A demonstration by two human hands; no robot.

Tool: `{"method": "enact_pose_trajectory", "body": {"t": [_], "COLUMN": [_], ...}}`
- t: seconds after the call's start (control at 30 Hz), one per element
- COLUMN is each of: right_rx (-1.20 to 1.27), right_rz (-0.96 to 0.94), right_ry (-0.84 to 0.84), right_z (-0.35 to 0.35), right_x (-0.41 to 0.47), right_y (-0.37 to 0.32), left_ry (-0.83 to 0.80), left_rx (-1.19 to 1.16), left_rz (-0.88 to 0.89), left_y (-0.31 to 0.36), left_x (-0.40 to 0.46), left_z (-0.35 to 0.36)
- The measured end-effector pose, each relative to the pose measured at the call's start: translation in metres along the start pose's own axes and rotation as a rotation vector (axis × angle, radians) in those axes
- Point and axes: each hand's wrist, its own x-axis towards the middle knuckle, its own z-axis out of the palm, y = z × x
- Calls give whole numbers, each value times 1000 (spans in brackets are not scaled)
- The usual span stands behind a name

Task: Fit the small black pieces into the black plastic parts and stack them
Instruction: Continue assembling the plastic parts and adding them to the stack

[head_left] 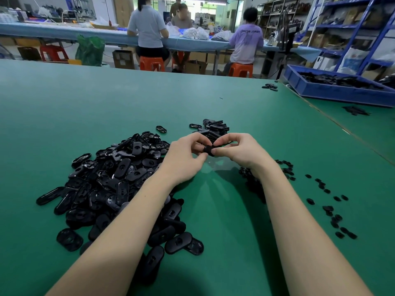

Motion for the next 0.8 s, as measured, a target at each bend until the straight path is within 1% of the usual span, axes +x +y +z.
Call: {"method": "enact_pose_trajectory", "body": {"t": [0.2, 0.3, 0.47, 0.57, 0.67, 0.8], "right_rx": [31, -45, -241, -326, -407, -414], "right_rz": [-25, -87, -203, -214, -217, -228], "right_ry": [-35, -25, 29, 27, 70, 100], "right_z": [1, 2, 3, 4, 9, 12], "right_x": [-2, -2, 0, 1, 2, 2], "right_y": [5, 6, 2, 3, 4, 7], "left_ry": [16, 38, 9, 25, 48, 68], "left_rx": [-44, 67, 340, 462, 533, 545], "left_rz": [-27, -9, 54, 96, 104, 100], "left_y": [-2, -3, -5, -3, -2, -1], "left_x": [3, 2, -1, -2, -3, -2], "left_z": [-2, 3, 5, 6, 7, 7]}}
